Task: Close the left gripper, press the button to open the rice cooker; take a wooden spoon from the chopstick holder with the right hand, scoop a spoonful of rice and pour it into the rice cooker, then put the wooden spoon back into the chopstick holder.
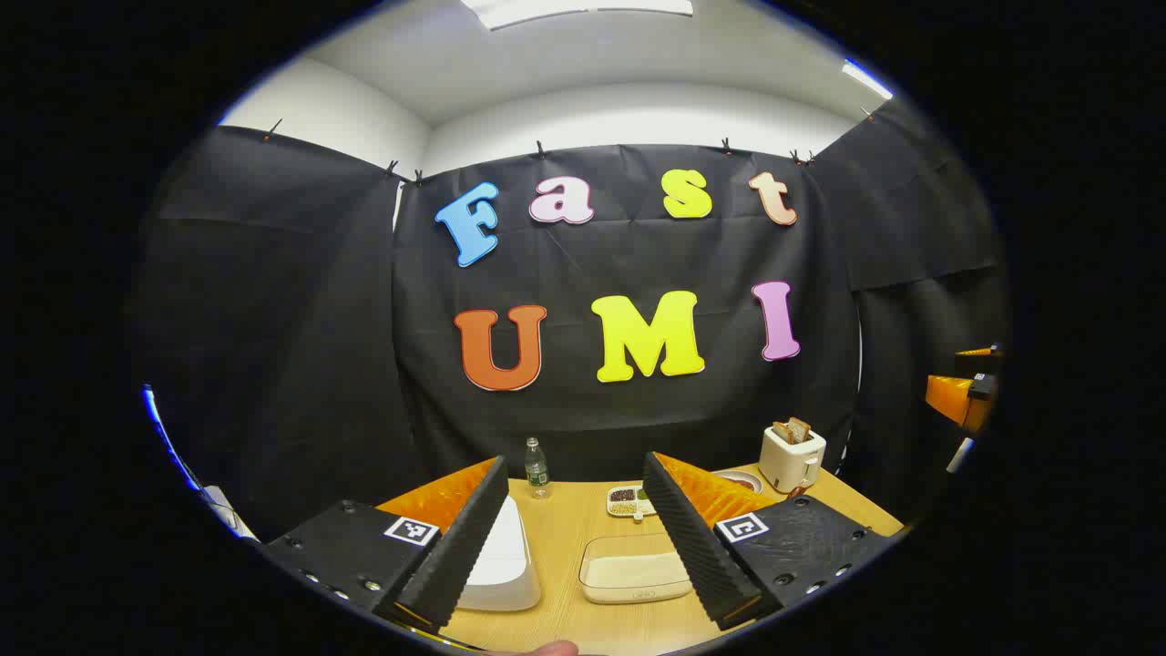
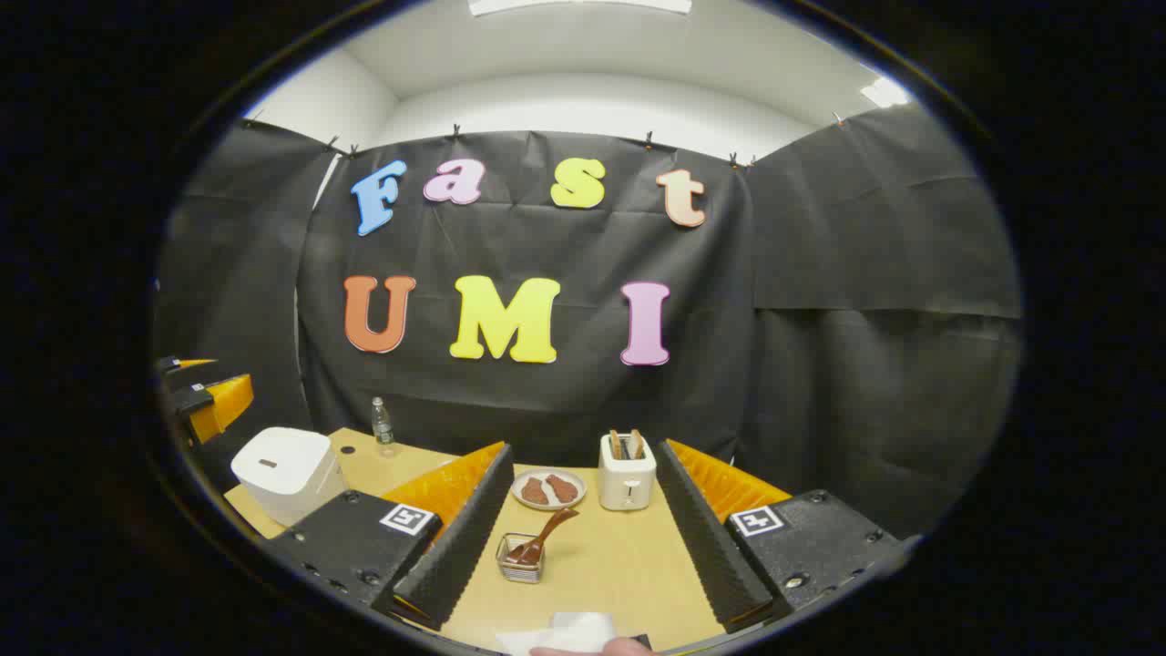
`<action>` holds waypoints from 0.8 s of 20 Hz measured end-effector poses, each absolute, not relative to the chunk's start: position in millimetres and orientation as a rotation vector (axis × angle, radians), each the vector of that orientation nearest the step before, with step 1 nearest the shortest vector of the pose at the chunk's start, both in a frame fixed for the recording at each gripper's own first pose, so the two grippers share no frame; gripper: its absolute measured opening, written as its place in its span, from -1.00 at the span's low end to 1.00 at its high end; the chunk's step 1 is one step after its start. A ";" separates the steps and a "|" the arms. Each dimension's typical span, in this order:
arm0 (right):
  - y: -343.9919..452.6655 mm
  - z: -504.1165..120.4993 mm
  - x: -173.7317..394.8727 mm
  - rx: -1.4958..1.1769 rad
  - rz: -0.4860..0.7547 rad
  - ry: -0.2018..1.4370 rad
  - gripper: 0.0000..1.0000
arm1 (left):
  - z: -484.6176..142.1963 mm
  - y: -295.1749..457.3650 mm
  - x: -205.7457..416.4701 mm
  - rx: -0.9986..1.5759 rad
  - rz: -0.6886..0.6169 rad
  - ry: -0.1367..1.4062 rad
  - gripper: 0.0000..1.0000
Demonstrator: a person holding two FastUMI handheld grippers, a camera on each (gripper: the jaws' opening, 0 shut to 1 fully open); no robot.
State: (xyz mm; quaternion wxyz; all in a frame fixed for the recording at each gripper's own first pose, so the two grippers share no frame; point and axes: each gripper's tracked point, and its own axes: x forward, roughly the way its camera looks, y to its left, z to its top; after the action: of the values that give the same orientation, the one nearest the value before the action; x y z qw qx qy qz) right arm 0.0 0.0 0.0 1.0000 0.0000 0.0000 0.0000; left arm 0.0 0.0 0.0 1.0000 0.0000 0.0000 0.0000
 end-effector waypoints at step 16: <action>1.6 -2.0 5.7 -0.014 -0.010 0.001 1.00 | -3.2 3.9 9.9 0.000 0.017 0.003 0.89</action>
State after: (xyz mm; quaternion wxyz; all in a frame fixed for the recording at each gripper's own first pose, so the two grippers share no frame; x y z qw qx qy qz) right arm 5.7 1.6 -2.0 1.0000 -0.0070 0.0004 -0.0048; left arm 9.9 3.9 -3.2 1.0000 0.0001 0.0017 0.0084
